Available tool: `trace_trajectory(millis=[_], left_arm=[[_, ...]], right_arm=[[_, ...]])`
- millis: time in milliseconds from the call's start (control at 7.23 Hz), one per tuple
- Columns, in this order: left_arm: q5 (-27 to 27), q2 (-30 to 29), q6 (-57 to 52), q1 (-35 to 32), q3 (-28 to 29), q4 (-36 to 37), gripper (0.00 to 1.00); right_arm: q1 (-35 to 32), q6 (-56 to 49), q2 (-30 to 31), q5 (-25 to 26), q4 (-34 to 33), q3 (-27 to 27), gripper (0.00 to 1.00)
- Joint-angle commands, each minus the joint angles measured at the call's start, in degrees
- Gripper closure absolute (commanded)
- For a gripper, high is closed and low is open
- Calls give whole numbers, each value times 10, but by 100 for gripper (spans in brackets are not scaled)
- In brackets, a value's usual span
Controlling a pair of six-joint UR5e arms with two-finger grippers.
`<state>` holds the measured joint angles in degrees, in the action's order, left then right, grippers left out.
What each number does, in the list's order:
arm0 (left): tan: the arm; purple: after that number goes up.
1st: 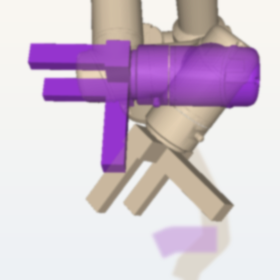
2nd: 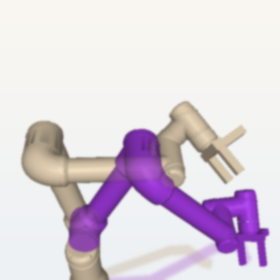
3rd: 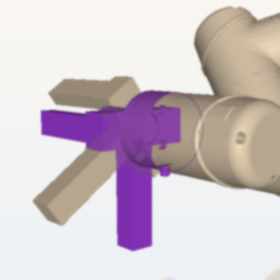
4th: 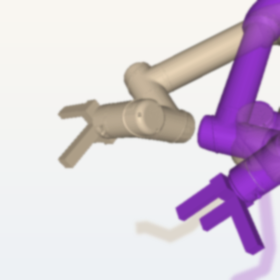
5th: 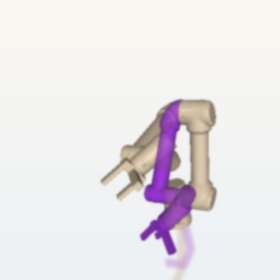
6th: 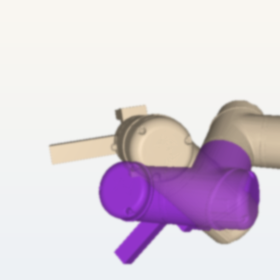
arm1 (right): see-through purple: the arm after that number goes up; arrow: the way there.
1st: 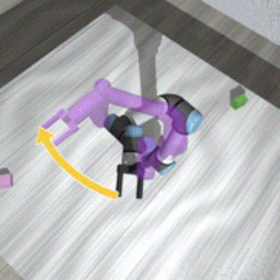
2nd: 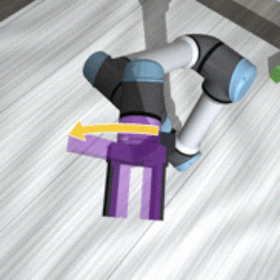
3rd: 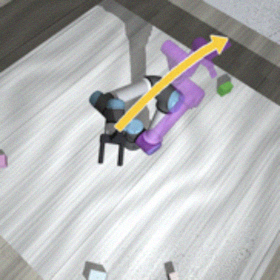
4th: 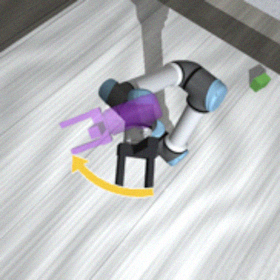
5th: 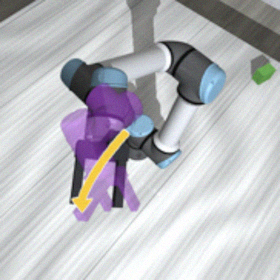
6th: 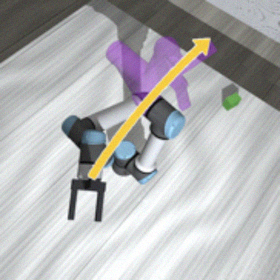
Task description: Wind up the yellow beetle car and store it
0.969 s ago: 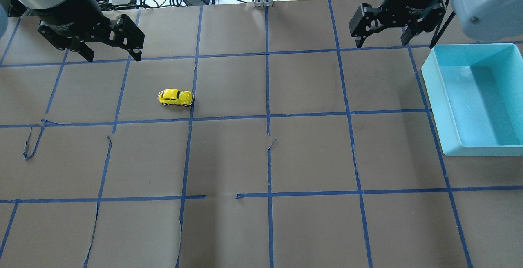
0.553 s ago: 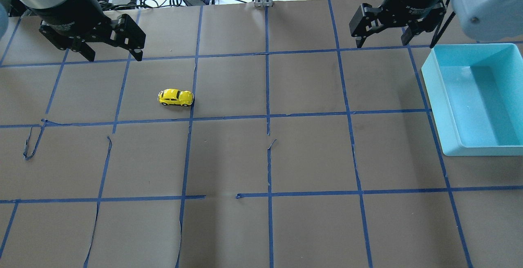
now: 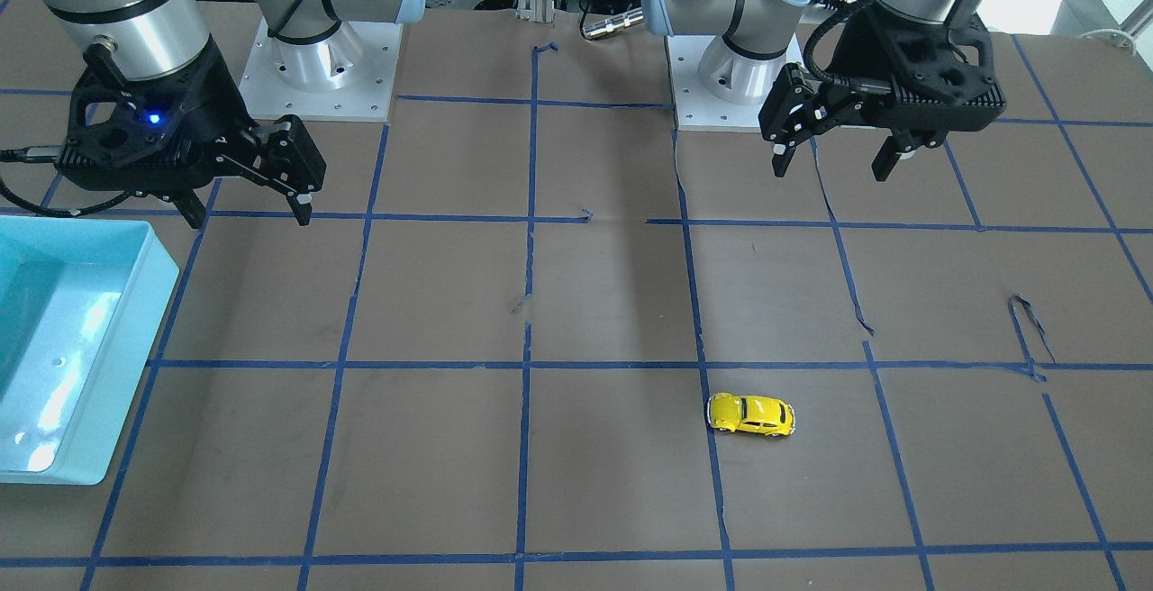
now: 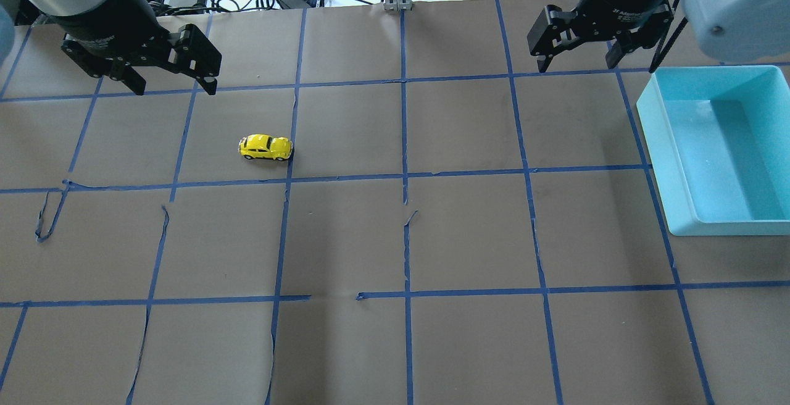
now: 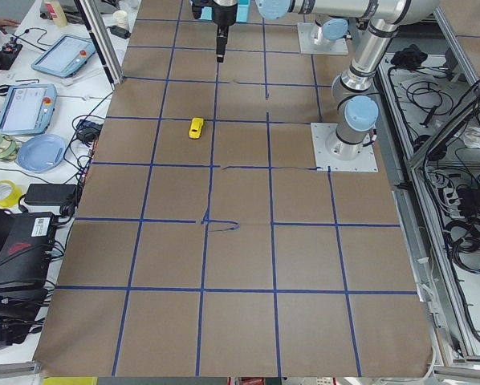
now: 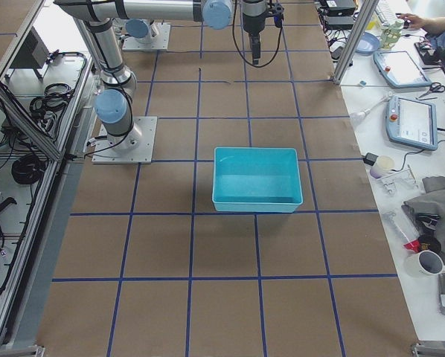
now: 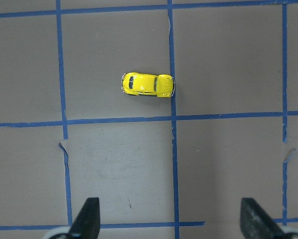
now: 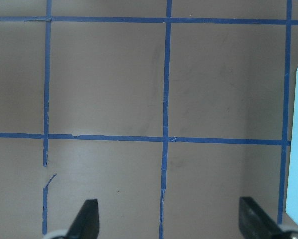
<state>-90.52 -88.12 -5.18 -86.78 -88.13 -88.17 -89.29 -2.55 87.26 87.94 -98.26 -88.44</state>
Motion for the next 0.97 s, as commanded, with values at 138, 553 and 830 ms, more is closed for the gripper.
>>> trace_trajectory(millis=[138, 553, 830], left_arm=[[-1, -6, -3, 7, -8, 5, 0], [1, -11, -6, 6, -10, 21, 0], [0, -11, -7, 6, -12, 26, 5]], right_arm=[[0, -1, 0, -1, 0, 0, 0], [0, 0, 0, -2, -1, -5, 0], [0, 0, 1, -2, -1, -7, 0]])
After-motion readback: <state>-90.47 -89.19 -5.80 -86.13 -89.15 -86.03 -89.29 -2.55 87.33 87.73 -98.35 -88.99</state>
